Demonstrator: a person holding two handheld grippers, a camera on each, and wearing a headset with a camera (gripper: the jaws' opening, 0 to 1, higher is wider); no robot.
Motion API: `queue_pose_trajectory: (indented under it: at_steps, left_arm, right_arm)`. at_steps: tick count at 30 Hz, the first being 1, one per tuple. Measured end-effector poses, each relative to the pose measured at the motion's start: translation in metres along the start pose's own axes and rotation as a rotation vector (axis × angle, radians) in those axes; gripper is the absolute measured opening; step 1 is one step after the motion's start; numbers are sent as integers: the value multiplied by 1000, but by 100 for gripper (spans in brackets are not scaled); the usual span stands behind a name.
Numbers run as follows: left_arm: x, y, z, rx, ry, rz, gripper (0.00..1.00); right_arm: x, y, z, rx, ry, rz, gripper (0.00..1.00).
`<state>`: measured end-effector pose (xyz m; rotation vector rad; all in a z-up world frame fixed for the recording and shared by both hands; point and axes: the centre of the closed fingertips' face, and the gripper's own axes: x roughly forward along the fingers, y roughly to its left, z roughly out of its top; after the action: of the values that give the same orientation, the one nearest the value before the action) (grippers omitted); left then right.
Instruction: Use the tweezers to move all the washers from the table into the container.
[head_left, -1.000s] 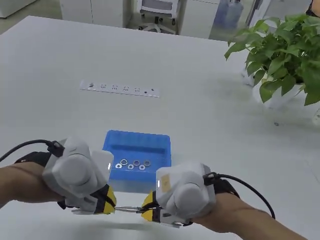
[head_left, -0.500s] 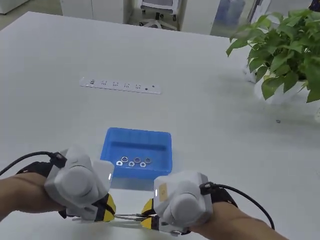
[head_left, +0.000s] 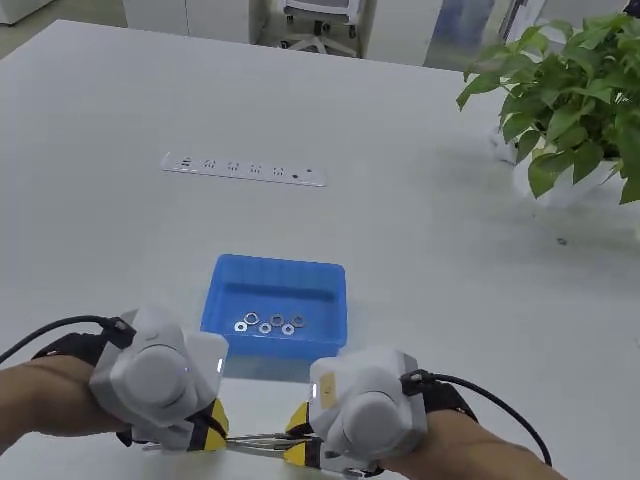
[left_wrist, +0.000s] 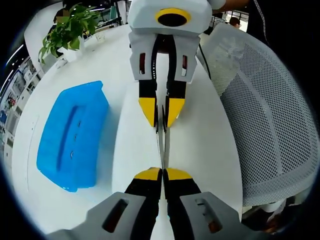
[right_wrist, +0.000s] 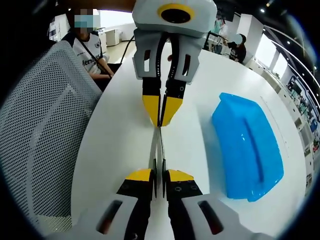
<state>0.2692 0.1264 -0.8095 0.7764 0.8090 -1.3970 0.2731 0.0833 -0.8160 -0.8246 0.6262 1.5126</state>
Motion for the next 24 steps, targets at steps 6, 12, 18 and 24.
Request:
queue_pose_trajectory:
  at_steps: [6, 12, 18, 24]
  left_arm:
    - [1, 1, -1, 0, 5, -1, 6]
    - [0, 0, -2, -4, 6, -4, 6]
    - [0, 0, -2, -7, 6, -11, 6]
    - [0, -2, -3, -12, 7, -16, 6]
  right_arm:
    - [1, 0, 1, 15, -4, 5, 11]
    - [1, 2, 2, 25, -8, 10, 12]
    - [2, 1, 2, 26, -9, 12, 12]
    - [2, 2, 3, 26, -10, 13, 12]
